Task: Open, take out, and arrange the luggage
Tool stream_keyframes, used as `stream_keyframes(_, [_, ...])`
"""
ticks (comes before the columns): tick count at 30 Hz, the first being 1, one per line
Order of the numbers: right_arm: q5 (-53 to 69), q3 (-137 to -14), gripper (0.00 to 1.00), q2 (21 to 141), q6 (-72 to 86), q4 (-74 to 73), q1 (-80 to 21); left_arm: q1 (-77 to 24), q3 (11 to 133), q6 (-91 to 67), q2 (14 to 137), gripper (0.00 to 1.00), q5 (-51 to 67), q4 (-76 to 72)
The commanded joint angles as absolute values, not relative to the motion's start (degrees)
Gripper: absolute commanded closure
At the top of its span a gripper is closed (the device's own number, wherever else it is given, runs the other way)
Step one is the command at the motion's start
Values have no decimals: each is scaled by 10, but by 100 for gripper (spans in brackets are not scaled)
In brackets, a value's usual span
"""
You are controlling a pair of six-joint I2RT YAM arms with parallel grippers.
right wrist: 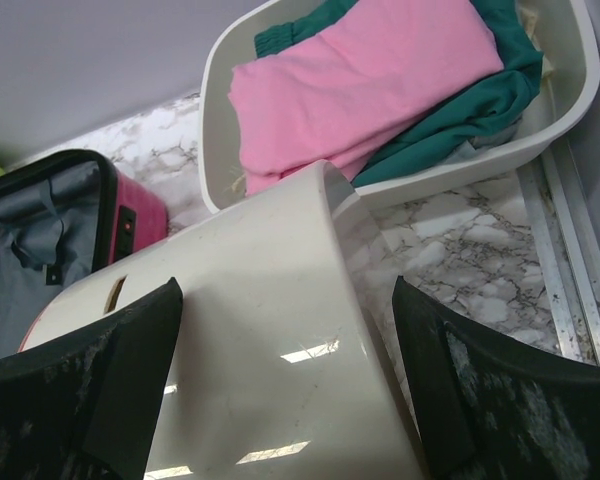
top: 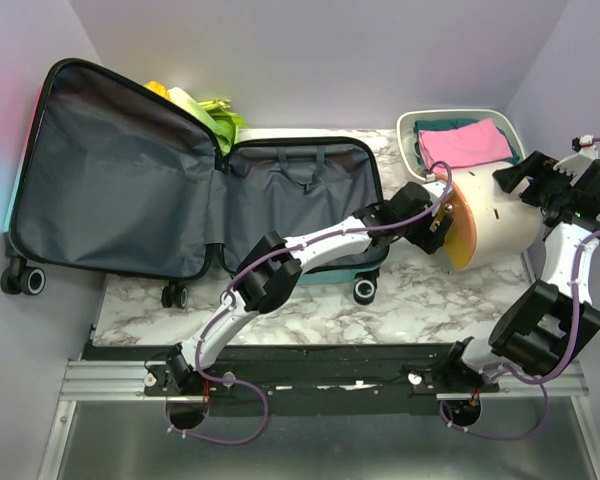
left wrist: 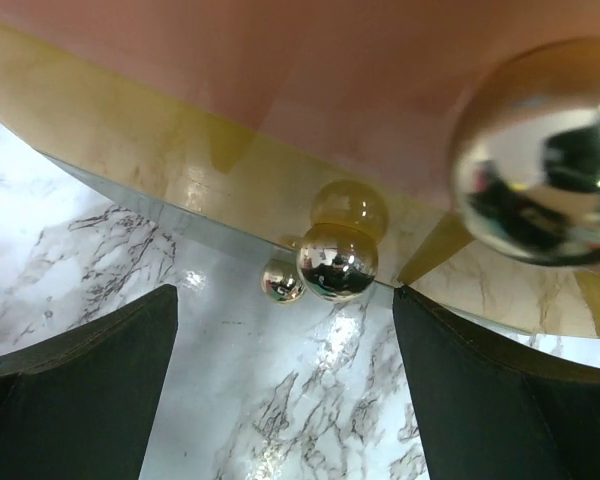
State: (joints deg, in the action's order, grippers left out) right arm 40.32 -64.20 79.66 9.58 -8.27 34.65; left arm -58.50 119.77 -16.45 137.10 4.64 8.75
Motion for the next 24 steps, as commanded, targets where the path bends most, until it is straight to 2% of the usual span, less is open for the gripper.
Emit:
stream_keyframes(1, [420,-615,8,811,106,-179,334,-593,1267,-215,1405,4,98,-22])
stream_keyframes(11, [411,-611,8,756,105,-201,334,-592,1301,-238,1412,1,113,-30])
stream_keyframes(19, [230,-584,6,695,139,-248,340,-599,1346,-303,1456,1,117,-54])
stream_keyframes(24, [176,-614,5,723,146,-277,345,-600,1337,-304,1444,1,116,-55])
